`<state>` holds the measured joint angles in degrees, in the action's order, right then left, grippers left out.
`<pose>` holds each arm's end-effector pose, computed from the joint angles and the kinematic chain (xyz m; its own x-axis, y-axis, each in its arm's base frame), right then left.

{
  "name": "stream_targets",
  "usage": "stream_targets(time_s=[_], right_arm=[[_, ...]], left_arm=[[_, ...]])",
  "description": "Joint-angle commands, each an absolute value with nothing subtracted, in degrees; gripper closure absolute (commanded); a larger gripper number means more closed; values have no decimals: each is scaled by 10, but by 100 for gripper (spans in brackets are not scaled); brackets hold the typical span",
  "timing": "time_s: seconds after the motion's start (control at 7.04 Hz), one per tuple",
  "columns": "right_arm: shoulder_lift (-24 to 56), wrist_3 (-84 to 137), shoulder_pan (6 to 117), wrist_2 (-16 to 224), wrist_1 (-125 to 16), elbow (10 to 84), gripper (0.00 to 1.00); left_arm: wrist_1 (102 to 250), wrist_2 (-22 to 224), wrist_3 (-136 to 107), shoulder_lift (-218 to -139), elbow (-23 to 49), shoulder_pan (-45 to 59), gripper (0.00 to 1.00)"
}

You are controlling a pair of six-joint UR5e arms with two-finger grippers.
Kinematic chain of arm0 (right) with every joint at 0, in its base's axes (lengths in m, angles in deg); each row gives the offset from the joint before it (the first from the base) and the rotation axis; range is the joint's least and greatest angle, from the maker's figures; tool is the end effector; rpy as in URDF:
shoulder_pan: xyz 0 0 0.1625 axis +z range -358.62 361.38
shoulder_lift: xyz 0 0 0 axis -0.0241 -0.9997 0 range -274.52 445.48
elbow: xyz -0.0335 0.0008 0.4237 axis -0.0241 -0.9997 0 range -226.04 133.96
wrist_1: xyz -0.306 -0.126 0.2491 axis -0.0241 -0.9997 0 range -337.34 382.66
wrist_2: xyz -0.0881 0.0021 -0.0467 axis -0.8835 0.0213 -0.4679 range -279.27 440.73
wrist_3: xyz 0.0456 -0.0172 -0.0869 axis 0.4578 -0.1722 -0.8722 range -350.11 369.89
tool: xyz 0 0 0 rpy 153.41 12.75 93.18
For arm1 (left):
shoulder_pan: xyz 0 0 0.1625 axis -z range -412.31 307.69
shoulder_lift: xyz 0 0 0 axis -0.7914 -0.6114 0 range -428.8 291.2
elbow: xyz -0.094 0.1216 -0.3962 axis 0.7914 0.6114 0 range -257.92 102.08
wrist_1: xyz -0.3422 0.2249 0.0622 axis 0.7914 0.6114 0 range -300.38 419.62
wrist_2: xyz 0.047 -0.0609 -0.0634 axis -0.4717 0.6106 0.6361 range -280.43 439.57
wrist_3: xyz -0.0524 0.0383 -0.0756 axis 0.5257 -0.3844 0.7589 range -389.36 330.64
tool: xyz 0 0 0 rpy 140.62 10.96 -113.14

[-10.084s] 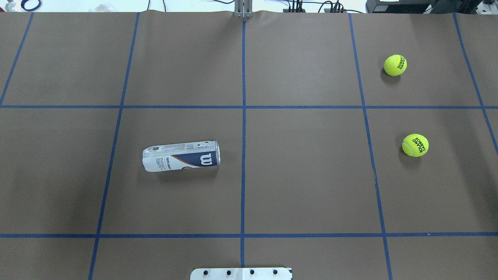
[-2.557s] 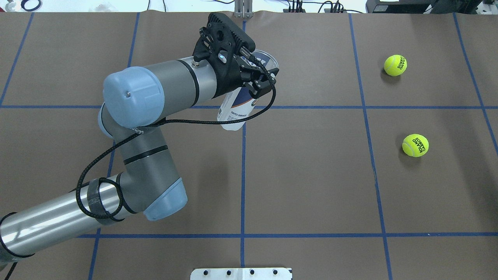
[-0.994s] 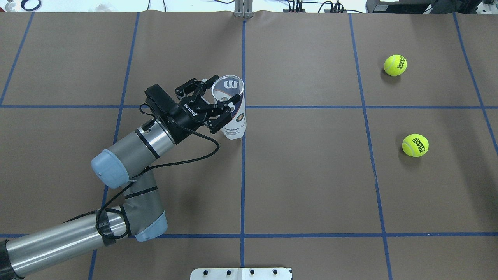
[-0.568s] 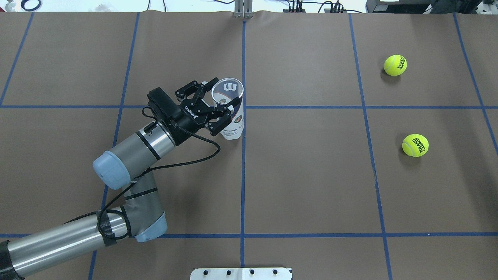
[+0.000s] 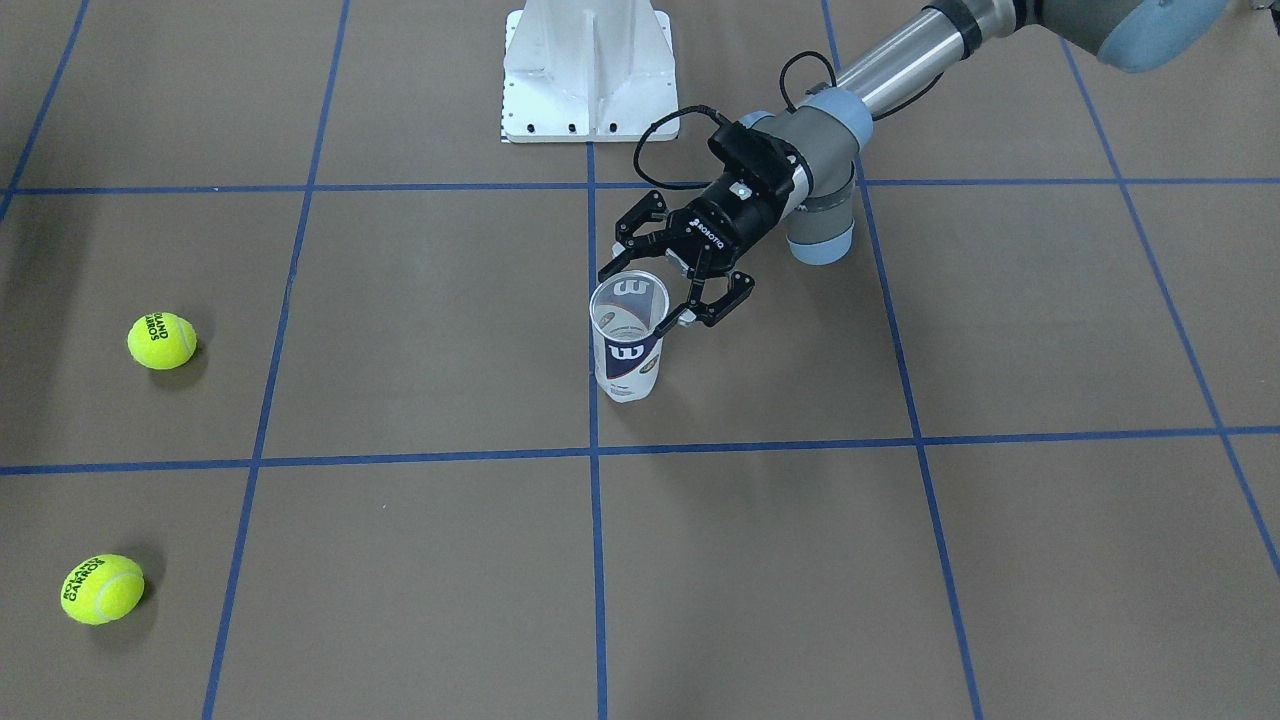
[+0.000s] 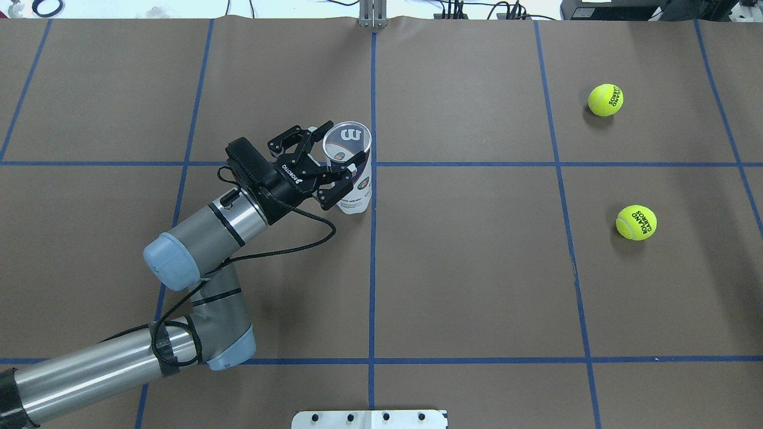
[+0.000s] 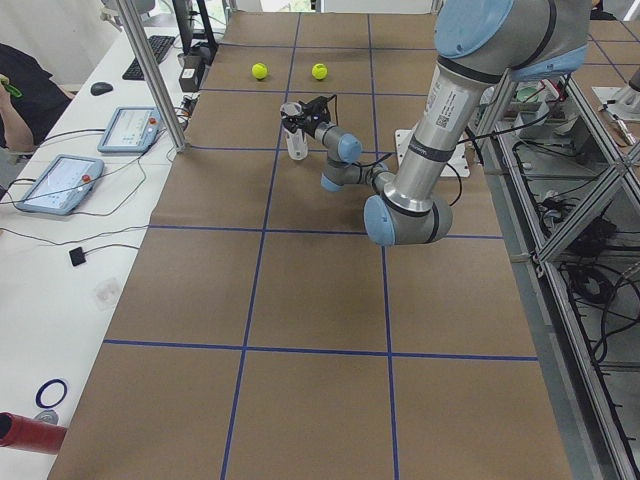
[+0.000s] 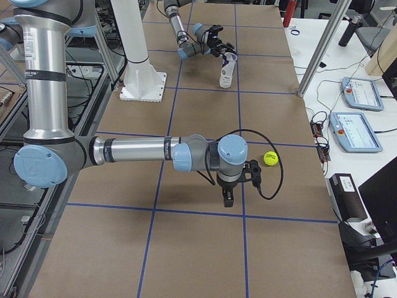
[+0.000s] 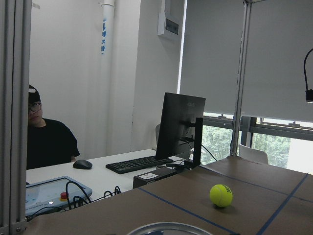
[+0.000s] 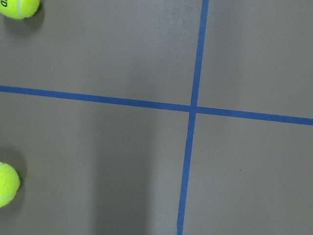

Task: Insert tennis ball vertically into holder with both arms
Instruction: 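Set the upright tube on the table and open the left gripper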

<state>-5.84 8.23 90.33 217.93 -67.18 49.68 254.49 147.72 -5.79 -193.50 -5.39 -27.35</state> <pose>0.0513 -0.4870 0.6168 0.6774 -0.0997 0.7288 0.0380 0.9942 0.1006 0.5100 -0.4254 0.2621 0.4285 0.7389 -0.5200 0.7125 0.0776 0.6974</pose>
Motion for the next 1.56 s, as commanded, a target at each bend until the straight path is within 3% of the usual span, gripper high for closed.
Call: stream_targets(time_s=[0.0, 0.14, 0.28, 0.85, 1.14, 1.42], right_arm=[[-58, 82, 903, 2179, -672, 495, 0], [-58, 82, 903, 2179, -672, 497, 1], [-58, 82, 903, 2179, -672, 497, 1], [-58, 81, 903, 2178, -672, 497, 1], [-58, 81, 903, 2178, -672, 498, 0], [-58, 81, 903, 2179, -671, 500, 0]], left_arm=[[2547, 1477, -58, -1937, -57, -274, 30], [2547, 1477, -58, -1938, -57, -274, 8], [2547, 1477, -58, -1936, -57, -274, 2], [2547, 1480, -50, -1943, -33, -275, 1], [2525, 1481, -50, -1943, 40, -270, 2], [2378, 1486, -49, -1926, 158, -244, 2]])
